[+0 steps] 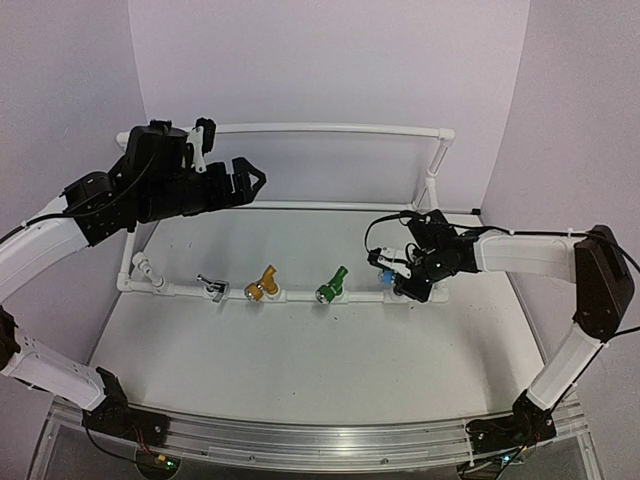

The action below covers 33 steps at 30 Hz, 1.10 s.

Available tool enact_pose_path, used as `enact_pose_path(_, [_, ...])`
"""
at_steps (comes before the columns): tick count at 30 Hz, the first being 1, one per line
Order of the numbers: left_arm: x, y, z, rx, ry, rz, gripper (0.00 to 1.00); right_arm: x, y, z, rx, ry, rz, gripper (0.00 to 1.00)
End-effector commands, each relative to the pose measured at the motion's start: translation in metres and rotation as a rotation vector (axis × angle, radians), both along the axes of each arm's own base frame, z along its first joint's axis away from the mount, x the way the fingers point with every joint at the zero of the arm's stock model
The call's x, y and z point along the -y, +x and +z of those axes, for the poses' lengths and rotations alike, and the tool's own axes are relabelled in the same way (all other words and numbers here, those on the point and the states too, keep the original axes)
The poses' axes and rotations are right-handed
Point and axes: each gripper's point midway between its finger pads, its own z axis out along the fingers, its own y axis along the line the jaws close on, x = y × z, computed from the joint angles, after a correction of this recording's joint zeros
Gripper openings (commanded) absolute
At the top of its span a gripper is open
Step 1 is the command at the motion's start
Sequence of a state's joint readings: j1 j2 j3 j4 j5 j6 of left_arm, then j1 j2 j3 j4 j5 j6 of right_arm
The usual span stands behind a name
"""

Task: Install the water faucets
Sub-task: Screw the water faucet onto the adaptor.

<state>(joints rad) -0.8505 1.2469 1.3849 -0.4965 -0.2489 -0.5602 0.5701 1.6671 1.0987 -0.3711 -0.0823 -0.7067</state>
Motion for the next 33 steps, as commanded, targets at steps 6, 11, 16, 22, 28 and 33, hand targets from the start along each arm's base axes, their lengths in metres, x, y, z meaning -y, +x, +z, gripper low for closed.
enact_pose_path(6, [-0.003, 0.005, 0.010, 0.022, -0.037, 0.032, 1.00, 0.029, -0.029, -0.032, -0.072, -0.025, -0.091, 0.00])
enact_pose_path(11, [-0.002, 0.005, 0.011, 0.021, -0.032, 0.028, 1.00, 0.039, -0.042, -0.042, -0.063, -0.091, 0.000, 0.00])
enact_pose_path(16, [-0.003, 0.004, 0.011, 0.021, -0.032, 0.031, 1.00, 0.040, -0.047, -0.046, -0.074, -0.116, 0.041, 0.00])
enact_pose_path(22, [-0.002, 0.005, 0.010, 0.018, -0.030, 0.028, 1.00, 0.026, -0.029, -0.039, -0.128, -0.116, 0.004, 0.00])
enact_pose_path(28, [-0.005, 0.003, 0.009, 0.017, -0.029, 0.033, 1.00, 0.018, -0.040, -0.041, -0.132, -0.222, 0.092, 0.00])
enact_pose_path(33, [-0.010, 0.001, 0.010, 0.024, -0.031, 0.044, 1.00, 0.037, -0.053, -0.046, -0.095, -0.330, 0.202, 0.00])
